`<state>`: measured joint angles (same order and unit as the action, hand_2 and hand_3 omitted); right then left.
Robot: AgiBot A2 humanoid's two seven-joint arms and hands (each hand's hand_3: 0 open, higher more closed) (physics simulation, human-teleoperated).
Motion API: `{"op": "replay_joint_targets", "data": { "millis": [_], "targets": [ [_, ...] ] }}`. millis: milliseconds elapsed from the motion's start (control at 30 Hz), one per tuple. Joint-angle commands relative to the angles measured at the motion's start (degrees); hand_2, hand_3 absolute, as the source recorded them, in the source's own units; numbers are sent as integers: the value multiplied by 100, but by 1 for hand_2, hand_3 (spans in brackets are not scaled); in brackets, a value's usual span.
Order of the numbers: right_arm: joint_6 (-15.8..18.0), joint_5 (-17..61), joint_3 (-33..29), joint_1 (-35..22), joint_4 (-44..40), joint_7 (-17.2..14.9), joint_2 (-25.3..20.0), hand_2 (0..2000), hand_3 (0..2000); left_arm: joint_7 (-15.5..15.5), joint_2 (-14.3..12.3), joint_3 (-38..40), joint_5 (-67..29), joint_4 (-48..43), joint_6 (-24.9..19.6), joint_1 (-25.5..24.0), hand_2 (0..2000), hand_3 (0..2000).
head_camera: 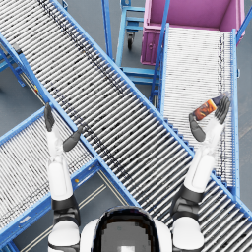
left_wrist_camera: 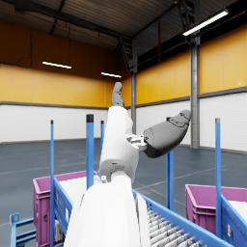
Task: Pick up the oil and place it on the left assembly line, put the cola on the right, and keep Sprite still
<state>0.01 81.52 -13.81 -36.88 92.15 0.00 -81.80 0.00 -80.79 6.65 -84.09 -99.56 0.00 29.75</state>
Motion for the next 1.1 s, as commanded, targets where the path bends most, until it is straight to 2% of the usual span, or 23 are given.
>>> {"op": "replay_joint_targets", "data": {
  "millis": [33, 233, 367, 500, 1100],
  "targets": [
    [0, 1, 373, 318, 942, 0, -110, 0, 0, 0, 8, 17, 0, -32, 0, 80, 0, 0],
    [0, 1, 632, 679, 1291, 0, -153, 0, 0, 0, -12, 5, 0, -11, 0, -2, 0, 0],
    [-1, 2, 653, 772, 1227, 0, -171, 0, 0, 0, -6, -21, 0, -17, 0, 112, 0, 0],
    [18, -76, 698, 863, 1202, -19, -136, 0, 0, 19, 12, -71, 85, -9, 19, -49, 0, 0],
    [416, -1763, 2019, 1712, 1111, -421, 875, 0, 0, 420, 842, -1329, 1950, -243, 421, -975, 0, 0]
  ]
}}
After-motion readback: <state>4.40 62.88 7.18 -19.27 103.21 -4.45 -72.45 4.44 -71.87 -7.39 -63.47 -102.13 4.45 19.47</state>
